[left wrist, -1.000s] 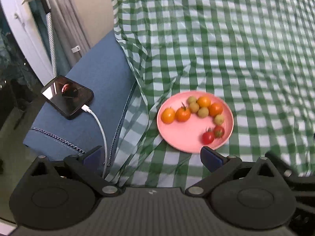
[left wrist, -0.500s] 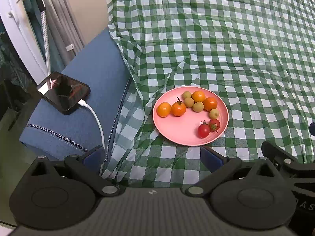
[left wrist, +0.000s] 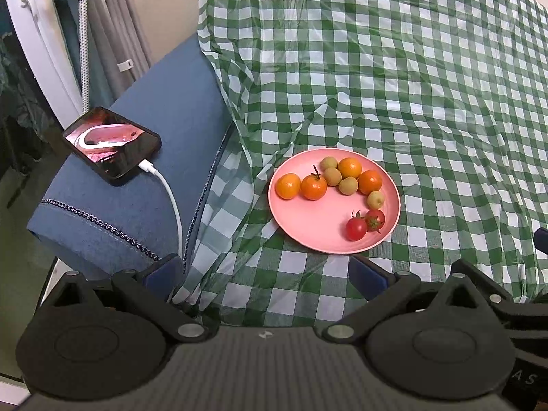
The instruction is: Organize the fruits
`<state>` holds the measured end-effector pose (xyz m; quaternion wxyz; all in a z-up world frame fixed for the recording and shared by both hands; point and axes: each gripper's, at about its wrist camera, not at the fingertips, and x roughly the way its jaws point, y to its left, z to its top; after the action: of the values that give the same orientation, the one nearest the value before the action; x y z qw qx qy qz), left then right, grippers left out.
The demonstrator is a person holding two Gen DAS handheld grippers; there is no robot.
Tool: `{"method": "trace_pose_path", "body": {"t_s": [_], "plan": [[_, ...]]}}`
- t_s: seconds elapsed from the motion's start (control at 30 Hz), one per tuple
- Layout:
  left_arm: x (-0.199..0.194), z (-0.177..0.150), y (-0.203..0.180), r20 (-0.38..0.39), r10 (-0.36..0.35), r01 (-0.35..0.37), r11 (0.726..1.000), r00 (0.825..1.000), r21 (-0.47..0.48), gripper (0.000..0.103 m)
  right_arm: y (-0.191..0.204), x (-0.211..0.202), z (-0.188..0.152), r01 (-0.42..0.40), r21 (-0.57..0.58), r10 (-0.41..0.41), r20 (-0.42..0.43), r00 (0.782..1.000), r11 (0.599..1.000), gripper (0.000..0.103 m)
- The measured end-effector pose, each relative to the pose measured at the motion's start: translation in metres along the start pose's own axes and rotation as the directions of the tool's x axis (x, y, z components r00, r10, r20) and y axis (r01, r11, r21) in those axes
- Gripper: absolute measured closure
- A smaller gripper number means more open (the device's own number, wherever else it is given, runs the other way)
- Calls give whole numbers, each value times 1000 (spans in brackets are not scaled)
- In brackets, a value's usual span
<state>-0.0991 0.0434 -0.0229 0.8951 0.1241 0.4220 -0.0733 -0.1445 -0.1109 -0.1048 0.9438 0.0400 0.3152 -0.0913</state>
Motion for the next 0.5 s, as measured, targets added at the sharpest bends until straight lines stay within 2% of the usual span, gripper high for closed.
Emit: {"method": "trace_pose_path", "body": {"t_s": [0.5], "plan": [[0,-1,-2,-4,7,-7,1000,1000,-15,0,-3,2,1,-24,-10,24,-2,1000,1000,1]]}}
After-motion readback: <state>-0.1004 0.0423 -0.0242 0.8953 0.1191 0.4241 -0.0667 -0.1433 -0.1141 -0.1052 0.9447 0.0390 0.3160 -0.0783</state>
